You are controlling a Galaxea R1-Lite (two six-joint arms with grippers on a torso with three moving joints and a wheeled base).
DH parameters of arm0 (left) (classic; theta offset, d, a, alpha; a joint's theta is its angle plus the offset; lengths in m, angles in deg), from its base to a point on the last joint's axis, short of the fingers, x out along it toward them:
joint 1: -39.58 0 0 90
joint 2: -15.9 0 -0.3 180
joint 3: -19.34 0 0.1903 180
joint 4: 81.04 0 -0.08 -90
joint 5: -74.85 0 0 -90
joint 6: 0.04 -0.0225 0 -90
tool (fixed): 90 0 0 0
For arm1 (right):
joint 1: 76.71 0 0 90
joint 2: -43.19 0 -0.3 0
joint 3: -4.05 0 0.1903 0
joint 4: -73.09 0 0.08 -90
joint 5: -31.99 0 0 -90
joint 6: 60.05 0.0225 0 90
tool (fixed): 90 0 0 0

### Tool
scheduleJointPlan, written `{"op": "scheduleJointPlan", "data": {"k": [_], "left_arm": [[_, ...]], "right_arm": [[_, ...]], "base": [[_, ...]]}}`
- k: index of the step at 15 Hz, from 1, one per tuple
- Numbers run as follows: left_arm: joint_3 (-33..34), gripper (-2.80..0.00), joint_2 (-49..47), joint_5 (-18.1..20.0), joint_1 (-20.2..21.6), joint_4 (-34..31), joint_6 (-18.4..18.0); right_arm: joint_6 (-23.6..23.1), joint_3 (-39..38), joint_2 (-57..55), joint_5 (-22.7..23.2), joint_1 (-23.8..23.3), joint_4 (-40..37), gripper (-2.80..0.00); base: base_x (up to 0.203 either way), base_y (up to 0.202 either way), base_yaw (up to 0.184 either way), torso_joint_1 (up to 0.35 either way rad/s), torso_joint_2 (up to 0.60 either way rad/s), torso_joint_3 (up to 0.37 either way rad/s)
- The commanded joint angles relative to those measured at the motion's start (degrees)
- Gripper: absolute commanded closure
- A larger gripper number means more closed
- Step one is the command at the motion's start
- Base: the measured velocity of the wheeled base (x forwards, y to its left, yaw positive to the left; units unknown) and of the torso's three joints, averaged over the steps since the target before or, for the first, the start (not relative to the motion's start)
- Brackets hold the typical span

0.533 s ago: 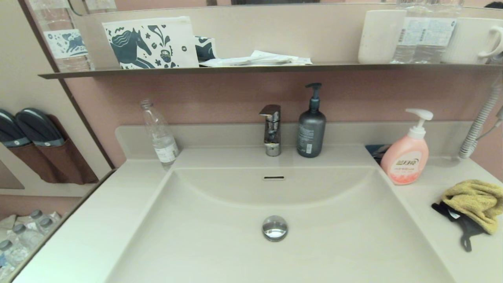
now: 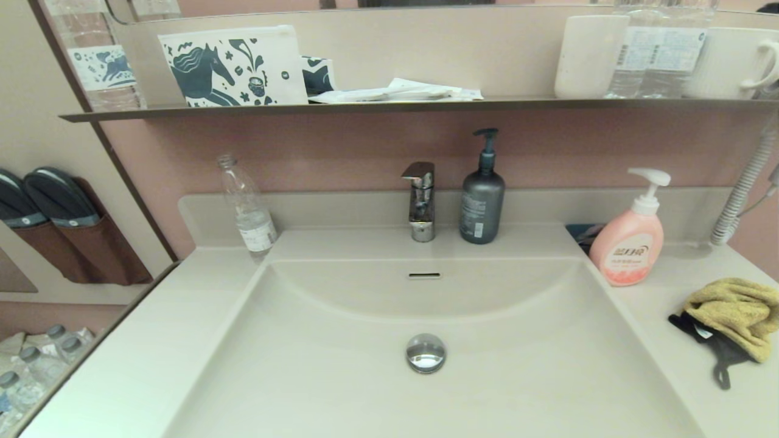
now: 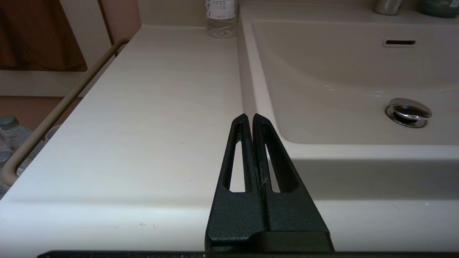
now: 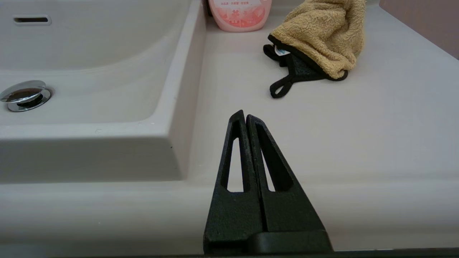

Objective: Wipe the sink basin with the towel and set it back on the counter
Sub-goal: Turn on the faucet

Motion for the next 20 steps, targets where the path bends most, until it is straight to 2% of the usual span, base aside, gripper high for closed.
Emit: {"op": "scheduleJointPlan", "data": {"k": [1,16,20], "left_arm": [[0.0,0.0,-0.09,-0.01,0.02,0.01,0.04],[0.0,0.0,-0.09,-0.01,0.02,0.01,-0.23],[0.0,0.0,-0.09,0.08,0.02,-0.07,-1.81]], "right_arm": [[0.0,0.0,-0.09,0.01,0.03,0.01,0.0],[0.0,0.0,-0.09,0.01,0.0,0.01,0.0],[0.0,0.0,-0.09,0.01,0.0,0.01,0.0]], "base": [[0.0,0.0,0.0,0.0,0.0,0.0],[0.0,0.0,0.0,0.0,0.0,0.0],[0.0,0.0,0.0,0.0,0.0,0.0]]}}
